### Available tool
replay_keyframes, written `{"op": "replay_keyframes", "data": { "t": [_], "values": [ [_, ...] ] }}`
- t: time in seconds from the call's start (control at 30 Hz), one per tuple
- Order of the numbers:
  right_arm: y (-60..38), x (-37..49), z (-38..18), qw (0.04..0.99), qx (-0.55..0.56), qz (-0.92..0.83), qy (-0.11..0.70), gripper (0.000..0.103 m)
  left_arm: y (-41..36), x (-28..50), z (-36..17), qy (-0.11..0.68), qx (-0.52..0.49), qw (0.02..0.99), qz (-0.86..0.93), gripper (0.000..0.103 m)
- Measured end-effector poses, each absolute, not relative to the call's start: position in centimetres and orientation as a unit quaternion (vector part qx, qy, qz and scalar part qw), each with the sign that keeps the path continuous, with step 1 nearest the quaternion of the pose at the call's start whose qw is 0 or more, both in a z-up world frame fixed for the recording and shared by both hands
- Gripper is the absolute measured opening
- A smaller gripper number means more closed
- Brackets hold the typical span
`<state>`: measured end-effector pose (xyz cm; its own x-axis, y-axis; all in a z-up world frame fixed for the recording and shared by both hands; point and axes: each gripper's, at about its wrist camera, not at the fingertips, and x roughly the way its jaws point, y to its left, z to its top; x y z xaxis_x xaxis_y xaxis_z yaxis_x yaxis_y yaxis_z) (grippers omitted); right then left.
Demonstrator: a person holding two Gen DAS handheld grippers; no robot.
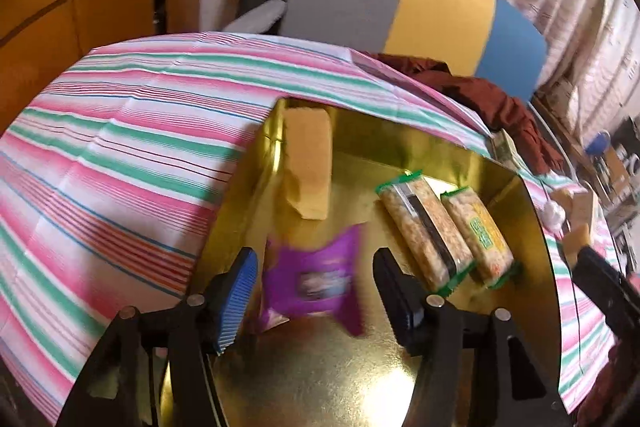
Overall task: Organize objects
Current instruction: 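Move both tools back over the table toward the white eraser block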
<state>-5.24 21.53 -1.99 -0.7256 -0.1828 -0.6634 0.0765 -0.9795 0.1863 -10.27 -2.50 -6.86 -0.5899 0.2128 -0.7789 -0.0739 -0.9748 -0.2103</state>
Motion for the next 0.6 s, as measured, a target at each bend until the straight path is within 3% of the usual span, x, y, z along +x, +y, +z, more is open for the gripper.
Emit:
{"op": "replay_keyframes", "data": {
  "t": [0.6],
  "values": [
    [25.4,-2.7,-2.2,0.043,0.358,-0.926,-0.114,0.076,2.4,-6.0,-4.4,-0.1,-0.401,0.161,0.896,0.065]
  ]
}}
